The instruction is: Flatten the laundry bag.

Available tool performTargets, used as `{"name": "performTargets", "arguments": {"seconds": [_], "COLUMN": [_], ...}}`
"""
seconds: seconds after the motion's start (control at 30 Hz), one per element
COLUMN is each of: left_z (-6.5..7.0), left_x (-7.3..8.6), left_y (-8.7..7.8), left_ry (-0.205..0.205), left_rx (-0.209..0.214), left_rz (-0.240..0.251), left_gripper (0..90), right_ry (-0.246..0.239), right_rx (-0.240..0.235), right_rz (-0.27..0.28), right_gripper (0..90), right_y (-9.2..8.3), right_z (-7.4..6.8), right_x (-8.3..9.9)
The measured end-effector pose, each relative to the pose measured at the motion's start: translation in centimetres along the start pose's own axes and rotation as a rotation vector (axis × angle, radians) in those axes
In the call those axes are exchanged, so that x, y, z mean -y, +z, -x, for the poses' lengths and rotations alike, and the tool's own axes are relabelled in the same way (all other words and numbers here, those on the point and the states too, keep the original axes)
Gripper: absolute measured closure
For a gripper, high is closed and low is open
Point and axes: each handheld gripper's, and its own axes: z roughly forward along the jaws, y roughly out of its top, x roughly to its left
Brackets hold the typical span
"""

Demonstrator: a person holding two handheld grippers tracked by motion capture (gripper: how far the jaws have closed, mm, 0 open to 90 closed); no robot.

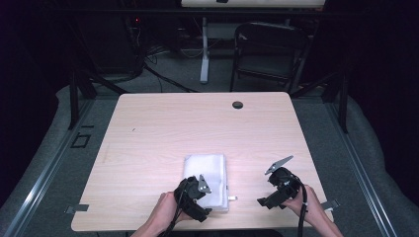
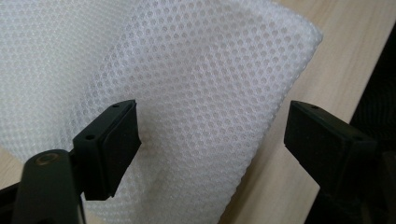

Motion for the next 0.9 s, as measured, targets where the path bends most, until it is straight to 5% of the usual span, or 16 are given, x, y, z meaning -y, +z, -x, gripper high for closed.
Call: {"name": "performTargets", "arguments": {"seconds": [0.3, 0.9], "left_z": [0.7, -0.5], "left_x": [-0.5, -0.2], "left_y": [1.3, 0.7], "left_ry": [0.056, 0.041], "left_rx": [-0.053, 0.026], "left_rz": [-0.042, 0.0], "left_gripper": [30.4, 60.3], "right_ry": [-0.005, -0.023], "right_rx": [-0.005, -0.023], "right_rz": [0.004, -0.008], "right_gripper": [6.2, 10.3], "right_y": [0.2, 0.6], "right_z": [-0.3, -0.7], "right_x": [-0.1, -0.1]}}
